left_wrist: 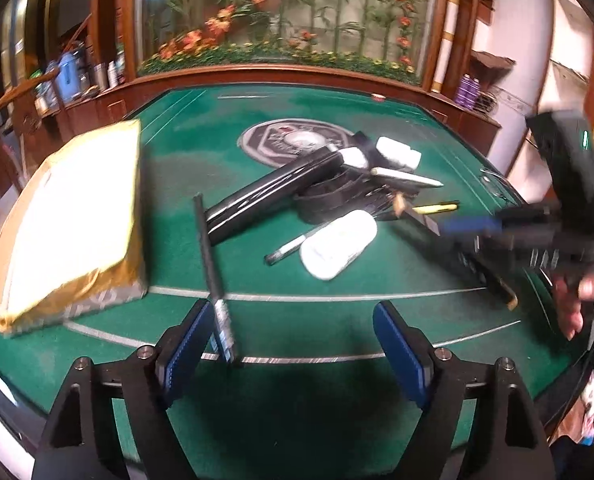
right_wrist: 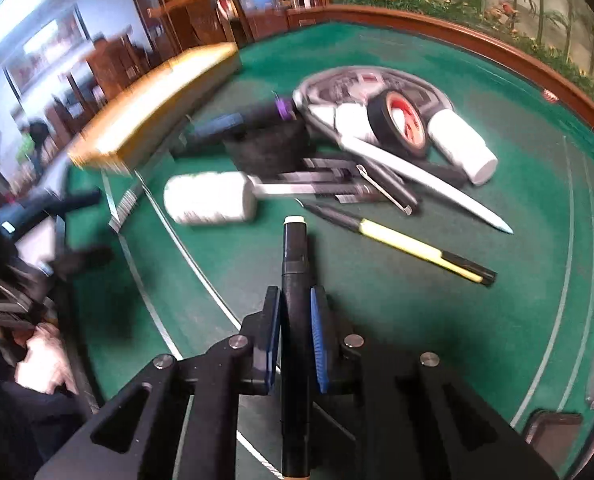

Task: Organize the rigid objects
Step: 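Grasp the white pill bottle with the left tool while the right tool grasps a black marker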

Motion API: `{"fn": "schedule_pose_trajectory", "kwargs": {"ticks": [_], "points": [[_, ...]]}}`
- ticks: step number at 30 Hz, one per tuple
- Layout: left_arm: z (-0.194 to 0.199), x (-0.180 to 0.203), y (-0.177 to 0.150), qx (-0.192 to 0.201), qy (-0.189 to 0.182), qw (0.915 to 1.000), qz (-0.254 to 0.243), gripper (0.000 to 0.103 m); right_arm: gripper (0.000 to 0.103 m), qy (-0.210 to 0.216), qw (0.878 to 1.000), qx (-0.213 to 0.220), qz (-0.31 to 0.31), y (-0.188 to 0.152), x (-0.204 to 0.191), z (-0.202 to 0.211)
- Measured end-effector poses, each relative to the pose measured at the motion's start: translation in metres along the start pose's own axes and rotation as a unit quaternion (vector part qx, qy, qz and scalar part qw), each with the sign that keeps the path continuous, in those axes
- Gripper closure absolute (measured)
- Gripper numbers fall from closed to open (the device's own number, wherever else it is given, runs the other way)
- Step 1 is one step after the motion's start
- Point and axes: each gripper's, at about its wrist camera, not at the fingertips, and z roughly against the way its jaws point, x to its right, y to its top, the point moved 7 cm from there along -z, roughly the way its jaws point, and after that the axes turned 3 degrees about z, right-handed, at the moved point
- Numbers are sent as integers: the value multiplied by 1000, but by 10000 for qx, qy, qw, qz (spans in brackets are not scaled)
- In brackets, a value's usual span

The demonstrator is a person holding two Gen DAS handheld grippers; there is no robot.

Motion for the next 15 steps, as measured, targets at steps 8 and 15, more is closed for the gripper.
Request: {"fn": "schedule_pose_trajectory", "kwargs": {"ticks": [8,15], "points": [[-35,26,23,-542,-309,9946,-832,50,89,694,9835,1542,-648,50,11,32],[-55,40,37,-766,-179,9888,-1269,50,89,881,9806,1608,-694,46,12,37]]}}
